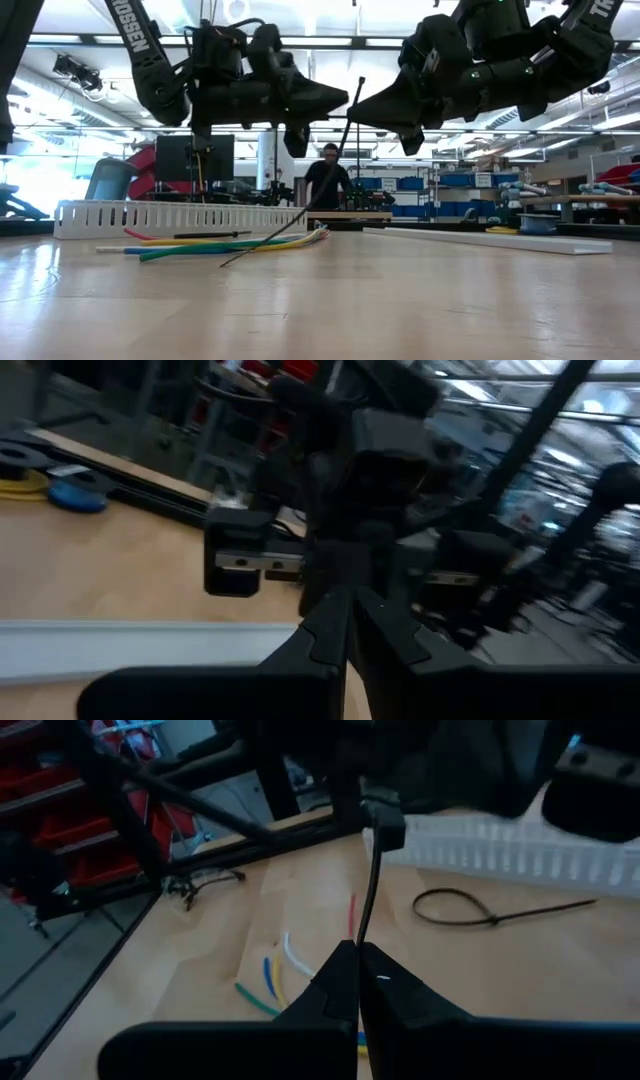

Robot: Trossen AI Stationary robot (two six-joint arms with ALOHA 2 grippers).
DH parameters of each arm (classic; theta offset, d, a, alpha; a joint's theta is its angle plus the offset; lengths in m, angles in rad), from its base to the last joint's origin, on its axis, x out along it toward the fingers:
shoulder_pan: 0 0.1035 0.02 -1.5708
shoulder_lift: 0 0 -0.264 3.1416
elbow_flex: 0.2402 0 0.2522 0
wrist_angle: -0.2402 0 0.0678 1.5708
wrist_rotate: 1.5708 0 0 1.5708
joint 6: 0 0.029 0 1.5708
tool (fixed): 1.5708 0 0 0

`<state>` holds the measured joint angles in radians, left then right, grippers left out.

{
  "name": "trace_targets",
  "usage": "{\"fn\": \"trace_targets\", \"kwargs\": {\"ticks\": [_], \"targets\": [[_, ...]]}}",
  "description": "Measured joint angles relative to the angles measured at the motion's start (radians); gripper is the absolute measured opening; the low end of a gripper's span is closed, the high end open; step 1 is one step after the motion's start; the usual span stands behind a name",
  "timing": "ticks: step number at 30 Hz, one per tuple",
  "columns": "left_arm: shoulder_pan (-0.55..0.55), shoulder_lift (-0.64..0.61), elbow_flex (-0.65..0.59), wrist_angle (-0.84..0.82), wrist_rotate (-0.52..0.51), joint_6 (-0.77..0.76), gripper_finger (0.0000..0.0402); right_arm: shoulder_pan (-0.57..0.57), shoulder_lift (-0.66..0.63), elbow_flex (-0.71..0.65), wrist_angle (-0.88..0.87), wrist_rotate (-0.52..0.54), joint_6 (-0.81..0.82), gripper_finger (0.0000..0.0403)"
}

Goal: Ziptie cables
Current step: Prepare the black zip tie to wrap the cable wires

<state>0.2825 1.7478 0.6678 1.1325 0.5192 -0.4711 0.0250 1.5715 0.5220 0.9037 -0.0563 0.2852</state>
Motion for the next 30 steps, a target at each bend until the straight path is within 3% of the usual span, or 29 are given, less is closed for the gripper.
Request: {"fn": "trace_targets", "kwargs": {"ticks": [2, 5, 13, 24, 30], "targets": [[0.011, -0.012, -0.015, 0.002, 0.048, -0.004, 0.0029, 0.009, 0.0, 0.0, -0.007, 0.0, 0.0, 0.0], [-0.004, -0.042, -0.051, -0.001, 0.016, 0.049, 0.0025, 0.014, 0.0, 0.0, -0.029, 0.003, 0.0, 0.0], [-0.149, -0.122, -0.161, -0.001, -0.338, 0.191, 0.0004, 0.014, 0.0, 0.0, -0.071, 0.036, 0.003, 0.0], [-0.185, -0.112, -0.162, -0.001, -0.354, 0.205, 0.0037, 0.014, 0.0, 0.0, -0.071, 0.036, -0.003, 0.0], [-0.184, -0.112, -0.161, -0.002, -0.351, 0.176, 0.0089, 0.014, 0.0, 0.0, -0.071, 0.036, -0.001, 0.0]]}}
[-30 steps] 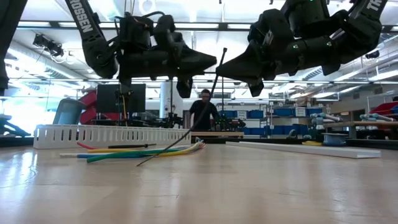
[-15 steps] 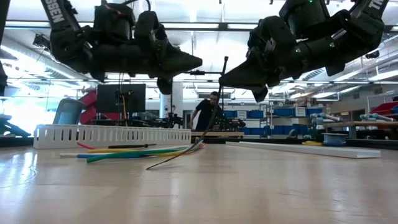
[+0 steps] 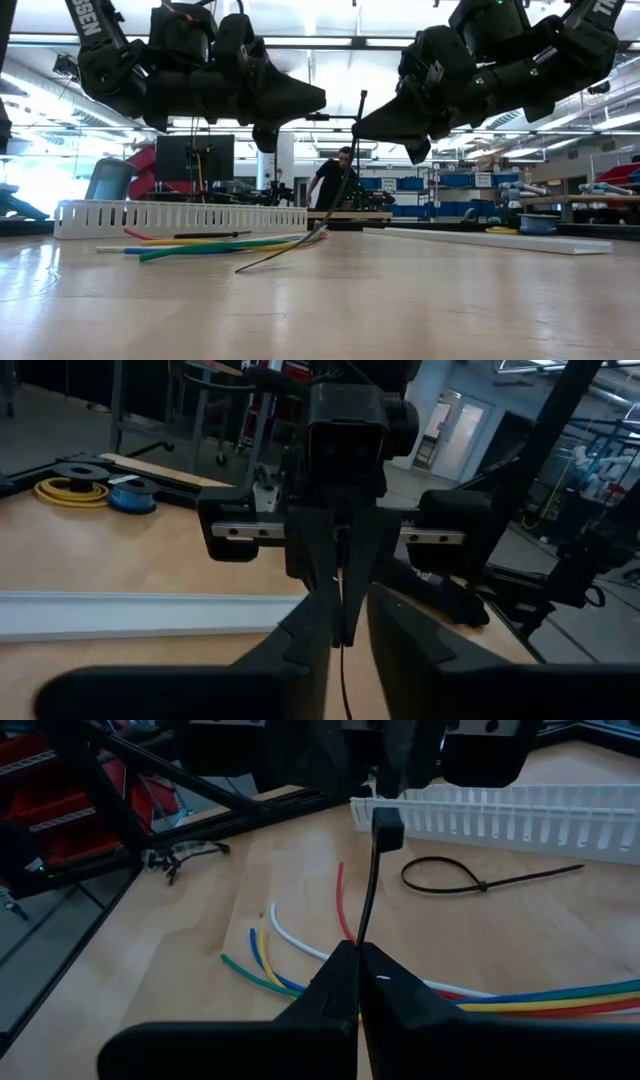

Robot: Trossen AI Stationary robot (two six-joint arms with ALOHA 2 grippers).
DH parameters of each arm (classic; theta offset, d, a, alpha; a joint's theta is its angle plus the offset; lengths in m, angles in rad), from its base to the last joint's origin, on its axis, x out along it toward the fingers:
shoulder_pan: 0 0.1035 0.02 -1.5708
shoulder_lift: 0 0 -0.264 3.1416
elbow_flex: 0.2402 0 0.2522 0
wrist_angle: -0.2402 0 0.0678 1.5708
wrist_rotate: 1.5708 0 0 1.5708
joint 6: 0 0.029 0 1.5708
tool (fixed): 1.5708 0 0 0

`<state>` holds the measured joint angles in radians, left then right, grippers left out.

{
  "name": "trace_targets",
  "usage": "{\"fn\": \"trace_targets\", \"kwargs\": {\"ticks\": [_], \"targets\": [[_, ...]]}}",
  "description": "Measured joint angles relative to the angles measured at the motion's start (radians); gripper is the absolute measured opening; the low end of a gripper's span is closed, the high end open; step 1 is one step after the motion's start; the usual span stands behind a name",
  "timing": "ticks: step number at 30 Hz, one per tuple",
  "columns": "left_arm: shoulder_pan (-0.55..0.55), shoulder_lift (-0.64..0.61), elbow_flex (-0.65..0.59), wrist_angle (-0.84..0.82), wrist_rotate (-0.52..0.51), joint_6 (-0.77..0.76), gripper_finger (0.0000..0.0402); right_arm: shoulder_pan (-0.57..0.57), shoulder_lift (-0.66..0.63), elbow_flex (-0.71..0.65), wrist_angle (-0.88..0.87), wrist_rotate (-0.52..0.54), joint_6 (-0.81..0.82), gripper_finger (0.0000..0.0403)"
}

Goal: Ziptie cables
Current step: Prepare the black zip tie to wrap the cable wires

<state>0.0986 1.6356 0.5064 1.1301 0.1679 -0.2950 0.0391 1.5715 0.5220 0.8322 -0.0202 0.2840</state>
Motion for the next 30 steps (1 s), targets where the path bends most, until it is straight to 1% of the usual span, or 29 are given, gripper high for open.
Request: {"fn": "trace_targets", "kwargs": {"ticks": [5, 8, 12, 14, 18, 30], "targets": [[0.0, 0.0, 0.0, -0.001, -0.041, 0.022, 0.0149, 0.0, 0.0, 0.0, 0.0, 0.0, 0.0, 0.0], [0.0, 0.006, 0.006, -0.025, -0.053, 0.014, 0.0168, 0.0, 0.0, 0.0, 0.001, 0.0, 0.0, 0.0], [0.0, 0.051, 0.068, -0.148, -0.052, 0.002, 0.0172, -0.002, 0.0, 0.0, 0.002, 0.0, 0.0, 0.0], [-0.001, 0.078, 0.103, -0.171, -0.049, 0.002, 0.0172, -0.002, 0.0, 0.0, 0.002, 0.0, 0.0, 0.0], [0.0, 0.092, 0.143, -0.162, 0.002, 0.005, 0.0172, -0.002, 0.0, 0.0, -0.002, 0.0, 0.001, 0.0], [0.0, 0.096, 0.192, -0.184, 0.035, 0.003, 0.0172, -0.003, 0.0, 0.0, -0.004, 0.002, -0.015, 0.0]]}}
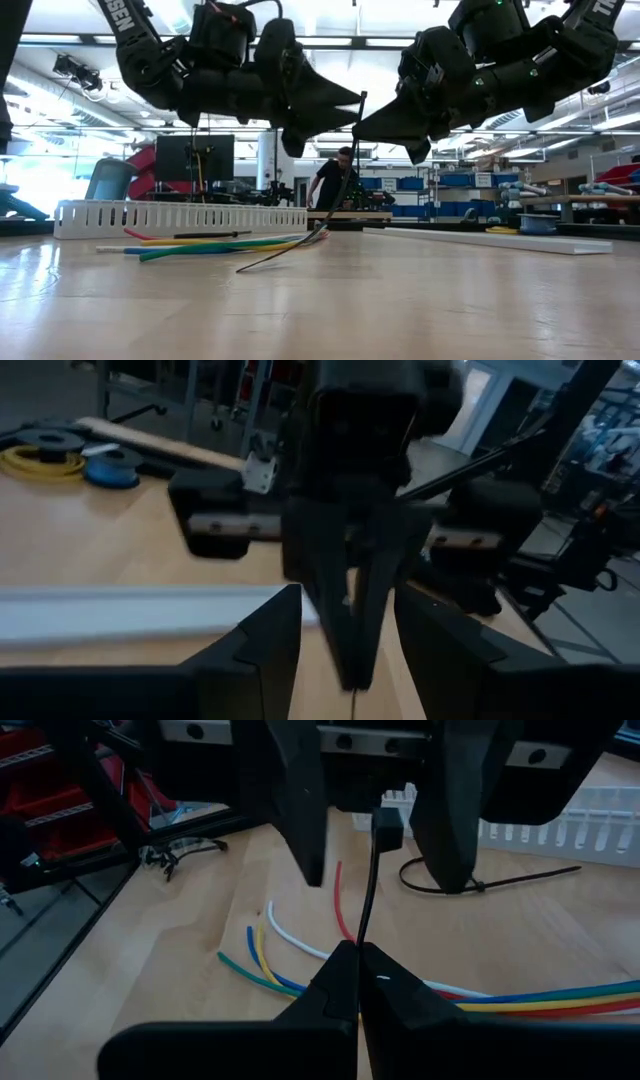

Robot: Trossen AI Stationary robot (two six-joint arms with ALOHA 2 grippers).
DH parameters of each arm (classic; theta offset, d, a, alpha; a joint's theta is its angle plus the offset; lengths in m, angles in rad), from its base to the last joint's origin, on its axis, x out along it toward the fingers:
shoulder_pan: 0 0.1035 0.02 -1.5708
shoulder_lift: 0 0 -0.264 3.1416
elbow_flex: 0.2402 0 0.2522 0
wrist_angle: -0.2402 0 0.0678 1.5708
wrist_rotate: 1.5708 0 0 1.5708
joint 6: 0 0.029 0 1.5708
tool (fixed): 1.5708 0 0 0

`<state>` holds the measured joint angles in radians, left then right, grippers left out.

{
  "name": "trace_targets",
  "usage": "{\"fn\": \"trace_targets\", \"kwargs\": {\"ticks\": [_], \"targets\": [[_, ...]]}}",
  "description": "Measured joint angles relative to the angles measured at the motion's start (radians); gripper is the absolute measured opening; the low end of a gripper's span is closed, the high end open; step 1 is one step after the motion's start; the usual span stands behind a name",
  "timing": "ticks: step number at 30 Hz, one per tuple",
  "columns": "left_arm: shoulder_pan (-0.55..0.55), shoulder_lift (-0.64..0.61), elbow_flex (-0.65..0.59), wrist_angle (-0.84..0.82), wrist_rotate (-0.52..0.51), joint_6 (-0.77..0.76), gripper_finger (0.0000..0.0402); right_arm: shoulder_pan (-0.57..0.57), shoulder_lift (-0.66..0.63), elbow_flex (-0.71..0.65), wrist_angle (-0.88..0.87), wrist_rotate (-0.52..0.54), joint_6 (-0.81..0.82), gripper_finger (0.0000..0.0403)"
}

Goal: Ziptie cables
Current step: Prepare the black zip tie to wrap the cable wires

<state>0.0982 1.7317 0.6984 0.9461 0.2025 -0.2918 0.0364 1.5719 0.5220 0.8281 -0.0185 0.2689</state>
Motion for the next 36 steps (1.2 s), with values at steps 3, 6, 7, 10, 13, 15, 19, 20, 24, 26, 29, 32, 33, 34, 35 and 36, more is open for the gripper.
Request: {"fn": "trace_targets", "kwargs": {"ticks": [3, 6, 7, 10, 13, 15, 19, 20, 24, 26, 29, 32, 33, 34, 35, 36], "targets": [[0.0, 0.0, 0.003, -0.005, 0.002, 0.0, 0.0172, 0.0, 0.0, 0.0, 0.0, 0.01, -0.001, 0.0], [0.0, 0.0, 0.004, -0.004, 0.001, 0.0, 0.0172, 0.0, 0.0, 0.0, 0.003, 0.019, -0.001, 0.0], [0.0, 0.0, 0.005, -0.004, 0.001, 0.0, 0.0172, 0.0, 0.0, 0.0, 0.007, 0.02, -0.001, 0.0], [0.0, 0.0, 0.005, -0.004, -0.005, -0.001, 0.0172, -0.004, 0.0, 0.0, 0.018, 0.021, -0.001, 0.0], [0.0, 0.0, 0.005, -0.004, -0.025, -0.001, 0.0172, -0.012, 0.0, 0.0, 0.027, 0.022, -0.001, 0.0], [0.0, 0.0, 0.005, -0.003, -0.029, -0.001, 0.0172, -0.016, 0.0, 0.0, 0.033, 0.019, -0.002, 0.0], [0.0, 0.0, 0.005, -0.003, -0.049, -0.001, 0.0172, -0.019, 0.0, 0.0, 0.032, 0.014, -0.002, 0.0], [0.0, 0.0, 0.005, -0.003, -0.052, -0.001, 0.0172, -0.019, 0.0, 0.0, 0.032, 0.011, -0.002, 0.0], [0.0, 0.0, 0.005, 0.001, -0.056, -0.001, 0.0172, -0.019, 0.0, 0.0, 0.032, 0.006, -0.002, 0.0], [0.0, 0.0, 0.005, 0.001, -0.056, -0.001, 0.0172, -0.019, 0.0, 0.0, 0.032, 0.006, -0.002, 0.0], [0.0, 0.0, 0.005, 0.002, -0.064, -0.001, 0.0172, -0.019, 0.0, 0.0, 0.034, -0.001, -0.002, 0.0], [0.0, 0.0, 0.005, 0.002, -0.074, -0.001, 0.0172, -0.019, 0.0, 0.0, 0.036, -0.008, -0.002, 0.0], [0.0, 0.0, 0.005, 0.002, -0.074, -0.001, 0.0172, -0.019, 0.0, 0.0, 0.036, -0.009, -0.002, 0.0], [0.0, 0.0, 0.005, 0.002, -0.074, -0.001, 0.0172, -0.019, 0.0, 0.0, 0.036, -0.009, -0.002, 0.0], [0.0, 0.0, 0.005, 0.002, -0.074, -0.002, 0.0172, -0.019, 0.0, 0.0, 0.036, -0.01, -0.003, 0.0], [0.0, 0.0, 0.005, 0.002, -0.074, -0.004, 0.0172, -0.019, 0.0, 0.0, 0.036, -0.012, -0.004, 0.0]]}}
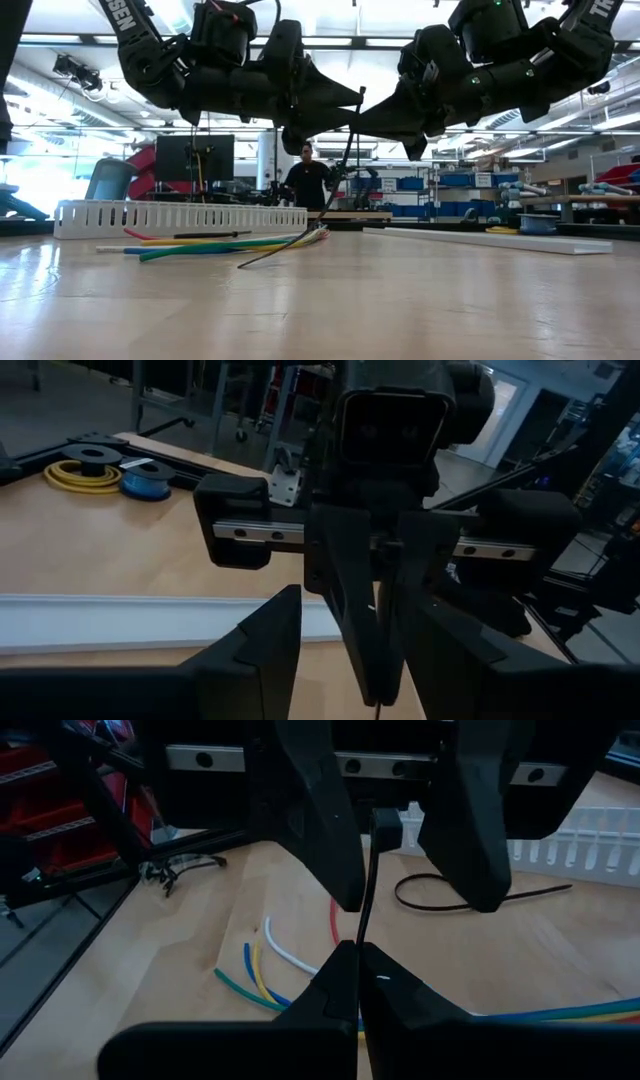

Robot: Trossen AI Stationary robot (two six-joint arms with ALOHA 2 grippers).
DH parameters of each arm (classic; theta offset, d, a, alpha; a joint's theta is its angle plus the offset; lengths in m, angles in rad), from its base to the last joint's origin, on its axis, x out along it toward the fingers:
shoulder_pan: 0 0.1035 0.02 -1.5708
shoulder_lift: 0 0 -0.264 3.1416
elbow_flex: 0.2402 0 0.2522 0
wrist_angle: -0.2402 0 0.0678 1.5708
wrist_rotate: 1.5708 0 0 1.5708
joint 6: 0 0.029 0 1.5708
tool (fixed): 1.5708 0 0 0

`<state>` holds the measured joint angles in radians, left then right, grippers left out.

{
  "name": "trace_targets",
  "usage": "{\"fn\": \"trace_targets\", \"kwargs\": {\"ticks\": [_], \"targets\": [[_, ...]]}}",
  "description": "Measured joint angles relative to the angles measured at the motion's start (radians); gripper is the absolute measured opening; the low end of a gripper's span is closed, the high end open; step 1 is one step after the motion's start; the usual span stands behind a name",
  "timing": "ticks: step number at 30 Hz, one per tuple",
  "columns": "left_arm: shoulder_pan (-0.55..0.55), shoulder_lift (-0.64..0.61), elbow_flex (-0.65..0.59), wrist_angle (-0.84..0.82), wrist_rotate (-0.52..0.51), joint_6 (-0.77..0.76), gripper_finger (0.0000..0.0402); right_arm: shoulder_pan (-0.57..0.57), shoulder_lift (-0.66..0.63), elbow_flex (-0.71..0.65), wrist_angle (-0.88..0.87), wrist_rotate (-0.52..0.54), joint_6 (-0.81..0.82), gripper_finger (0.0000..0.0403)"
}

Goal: Ziptie cables
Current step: Prepare the black zip tie to wrap the cable wires

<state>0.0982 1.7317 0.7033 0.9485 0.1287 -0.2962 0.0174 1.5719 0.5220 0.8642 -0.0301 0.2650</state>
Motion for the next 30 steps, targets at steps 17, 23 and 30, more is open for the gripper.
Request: {"fn": "trace_targets", "kwargs": {"ticks": [17, 23, 30], "targets": [[-0.002, 0.0, 0.0, 0.011, -0.012, -0.024, 0.014, 0.0, 0.0, 0.0, 0.001, 0.0, -0.007, 0.0], [-0.002, 0.0, 0.004, 0.009, -0.012, -0.023, 0.0137, 0.0, 0.0, 0.0, 0.001, 0.0, -0.007, 0.0], [-0.002, 0.086, 0.097, -0.003, 0.024, -0.022, 0.0131, 0.0, 0.0, 0.0, 0.001, 0.001, -0.006, 0.0]]}}
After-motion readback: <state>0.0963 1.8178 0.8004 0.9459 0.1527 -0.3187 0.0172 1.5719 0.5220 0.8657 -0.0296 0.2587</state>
